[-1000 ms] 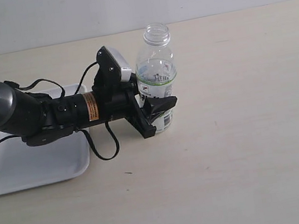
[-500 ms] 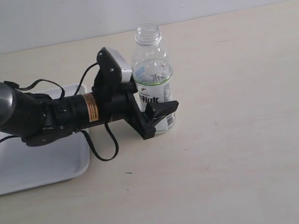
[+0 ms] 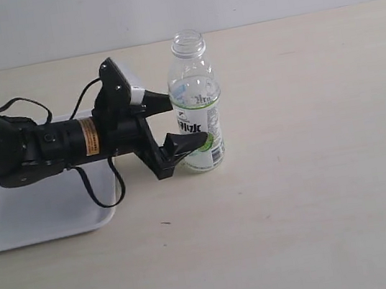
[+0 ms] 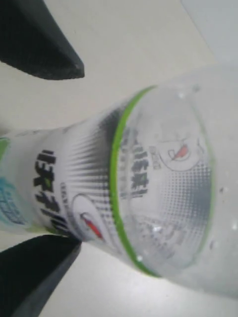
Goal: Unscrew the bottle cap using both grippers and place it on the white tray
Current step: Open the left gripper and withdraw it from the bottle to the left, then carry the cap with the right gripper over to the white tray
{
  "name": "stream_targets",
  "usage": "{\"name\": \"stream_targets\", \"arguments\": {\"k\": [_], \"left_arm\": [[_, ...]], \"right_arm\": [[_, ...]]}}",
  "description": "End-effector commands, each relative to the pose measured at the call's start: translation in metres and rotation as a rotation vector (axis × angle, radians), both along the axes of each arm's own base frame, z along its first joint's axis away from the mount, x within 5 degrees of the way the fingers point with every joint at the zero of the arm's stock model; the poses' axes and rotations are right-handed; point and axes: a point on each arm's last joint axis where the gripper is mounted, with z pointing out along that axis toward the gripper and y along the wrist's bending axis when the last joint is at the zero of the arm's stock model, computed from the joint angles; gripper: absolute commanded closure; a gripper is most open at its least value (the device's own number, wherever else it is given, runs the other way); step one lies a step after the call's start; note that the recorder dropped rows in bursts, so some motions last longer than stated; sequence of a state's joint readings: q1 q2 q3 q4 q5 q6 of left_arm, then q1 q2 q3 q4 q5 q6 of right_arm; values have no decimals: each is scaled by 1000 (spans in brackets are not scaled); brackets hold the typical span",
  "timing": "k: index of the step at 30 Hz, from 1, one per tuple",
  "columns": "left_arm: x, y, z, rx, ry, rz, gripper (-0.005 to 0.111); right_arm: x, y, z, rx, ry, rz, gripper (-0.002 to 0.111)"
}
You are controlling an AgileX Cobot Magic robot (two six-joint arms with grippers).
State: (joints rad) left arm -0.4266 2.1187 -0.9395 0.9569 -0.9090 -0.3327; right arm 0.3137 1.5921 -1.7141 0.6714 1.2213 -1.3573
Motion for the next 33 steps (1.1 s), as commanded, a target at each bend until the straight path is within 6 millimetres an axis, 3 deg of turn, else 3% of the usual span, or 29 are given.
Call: {"name": "stream_targets", "arguments": {"k": [1, 7, 10, 13, 17, 18, 24, 28, 33], "left_arm": [[-5, 13, 4, 30, -4, -32, 25], [-10, 23, 9, 53, -10, -40, 28], [-14, 27, 13, 61, -10, -52, 38], [-18, 30, 19, 78, -4, -87, 61], [-14, 44, 27, 131, 28, -35, 103], [-11, 49, 30, 143, 43, 7, 106], [7, 93, 53, 95, 130, 242, 107], [17, 132, 64, 12, 209, 412, 107], [24, 175, 79, -74, 205, 566, 107]], "right_arm": [[-4, 3, 5, 75, 61, -26, 108], [1, 7, 4, 152, 153, -103, 108], [1, 18, -2, 154, 198, -94, 108], [-9, 41, -6, 146, 217, -32, 108], [-17, 74, -16, 134, 254, -53, 108], [-17, 82, -20, 117, 260, -75, 108], [-12, 112, -43, 88, 278, -217, 108], [-4, 122, -56, 129, 370, -319, 108], [9, 133, -86, 92, 464, -371, 108]]}}
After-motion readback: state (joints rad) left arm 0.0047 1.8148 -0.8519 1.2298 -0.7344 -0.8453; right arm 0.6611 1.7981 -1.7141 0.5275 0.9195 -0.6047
